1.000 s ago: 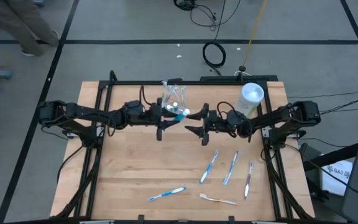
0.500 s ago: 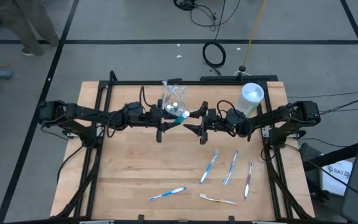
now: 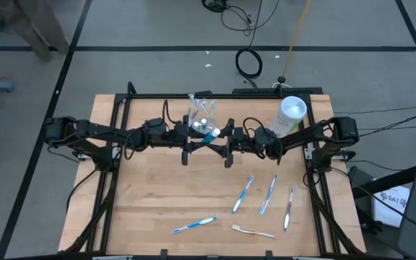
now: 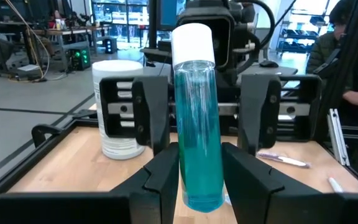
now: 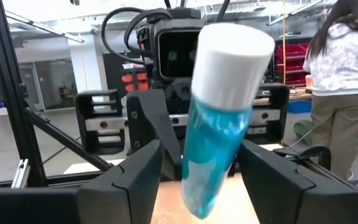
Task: Pick & Place toothbrushing station
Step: Put the mouthwash into the middle section of the organizer
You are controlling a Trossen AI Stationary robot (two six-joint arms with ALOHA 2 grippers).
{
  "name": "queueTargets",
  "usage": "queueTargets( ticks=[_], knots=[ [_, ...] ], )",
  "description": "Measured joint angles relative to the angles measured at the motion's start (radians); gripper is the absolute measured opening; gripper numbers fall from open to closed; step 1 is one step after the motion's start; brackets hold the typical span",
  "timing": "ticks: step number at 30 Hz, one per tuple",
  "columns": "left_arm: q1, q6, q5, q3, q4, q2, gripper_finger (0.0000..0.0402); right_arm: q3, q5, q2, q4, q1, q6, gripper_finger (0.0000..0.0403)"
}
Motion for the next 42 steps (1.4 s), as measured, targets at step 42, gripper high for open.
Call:
queueTargets(
  ticks=[42],
  knots=[
    [0.000,-0.002,0.000,0.000,-0.007,0.001,0.0120,0.000,-0.072,-0.001,0.030,-0.008,-0.011,0.0141]
  ],
)
